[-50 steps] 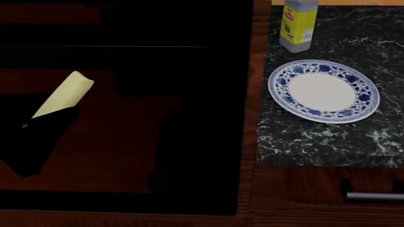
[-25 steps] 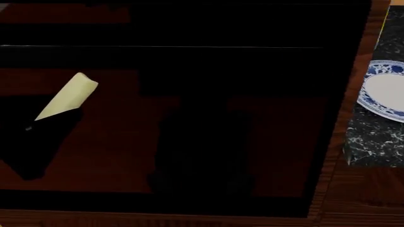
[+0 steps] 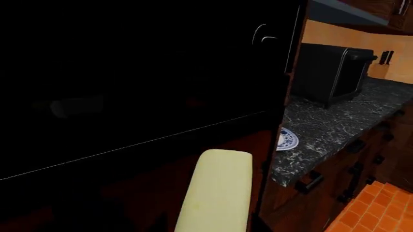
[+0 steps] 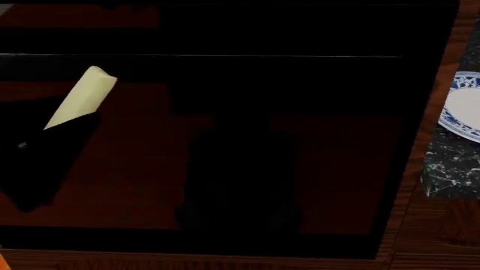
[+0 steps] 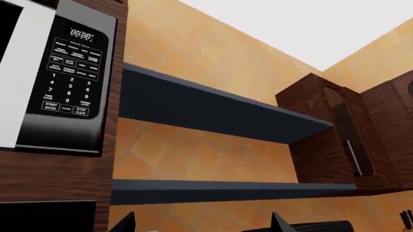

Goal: Pick the butter stick from the counter and place it in the microwave.

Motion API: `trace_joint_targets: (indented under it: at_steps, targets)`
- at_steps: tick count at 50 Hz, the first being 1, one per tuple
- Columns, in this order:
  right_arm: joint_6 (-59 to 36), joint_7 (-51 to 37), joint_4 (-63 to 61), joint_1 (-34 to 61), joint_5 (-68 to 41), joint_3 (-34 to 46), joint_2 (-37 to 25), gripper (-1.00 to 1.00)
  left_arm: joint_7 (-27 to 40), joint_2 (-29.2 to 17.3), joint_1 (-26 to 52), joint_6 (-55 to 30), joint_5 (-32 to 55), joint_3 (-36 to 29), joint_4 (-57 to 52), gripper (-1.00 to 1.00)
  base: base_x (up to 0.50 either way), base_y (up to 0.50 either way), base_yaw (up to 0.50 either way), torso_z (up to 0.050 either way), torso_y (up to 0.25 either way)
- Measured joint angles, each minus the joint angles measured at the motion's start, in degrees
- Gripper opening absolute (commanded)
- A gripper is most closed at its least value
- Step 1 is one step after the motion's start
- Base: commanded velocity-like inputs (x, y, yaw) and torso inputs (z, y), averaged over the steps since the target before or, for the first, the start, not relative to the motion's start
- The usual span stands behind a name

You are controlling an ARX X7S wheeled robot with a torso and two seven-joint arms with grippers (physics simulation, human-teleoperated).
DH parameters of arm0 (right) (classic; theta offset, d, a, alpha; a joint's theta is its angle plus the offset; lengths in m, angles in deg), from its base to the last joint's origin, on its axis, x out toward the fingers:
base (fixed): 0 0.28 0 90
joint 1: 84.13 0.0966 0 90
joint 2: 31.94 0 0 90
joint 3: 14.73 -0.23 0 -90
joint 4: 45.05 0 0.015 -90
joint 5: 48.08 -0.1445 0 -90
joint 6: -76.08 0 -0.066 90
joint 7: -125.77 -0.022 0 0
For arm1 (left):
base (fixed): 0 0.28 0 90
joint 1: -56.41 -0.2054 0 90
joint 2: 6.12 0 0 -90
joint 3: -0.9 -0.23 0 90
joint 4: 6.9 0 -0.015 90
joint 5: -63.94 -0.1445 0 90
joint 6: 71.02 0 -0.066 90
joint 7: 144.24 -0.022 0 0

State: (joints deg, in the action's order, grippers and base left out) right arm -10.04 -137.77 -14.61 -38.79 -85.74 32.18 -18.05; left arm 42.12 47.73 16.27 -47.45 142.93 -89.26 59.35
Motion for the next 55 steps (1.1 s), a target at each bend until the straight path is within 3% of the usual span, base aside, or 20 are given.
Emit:
trace_joint_targets:
  at_steps: [13, 27, 55]
  targets:
    - [0.8, 0.7, 0.0, 0.0, 0.4, -0.1, 0.9, 1.0, 1.1, 3.5, 0.3, 5.6, 1.0, 3.8, -4.9, -1.0, 0.0, 0.0, 0.0, 0.0, 0.0]
    - [2.4, 0.5, 0.0, 0.0, 1.9, 1.5, 1.7, 1.0, 4.0, 9.0, 5.1, 12.2, -4.5, 4.6, -8.0, -1.0, 0.0, 0.0, 0.0, 0.0, 0.0]
    - [4.5, 0.5, 0.0, 0.2, 3.2, 3.1, 2.2, 1.0, 11.0, 15.2, 28.9, 16.1, -29.0, -9.4, -0.2, -1.0, 0.0, 0.0, 0.0, 0.0, 0.0]
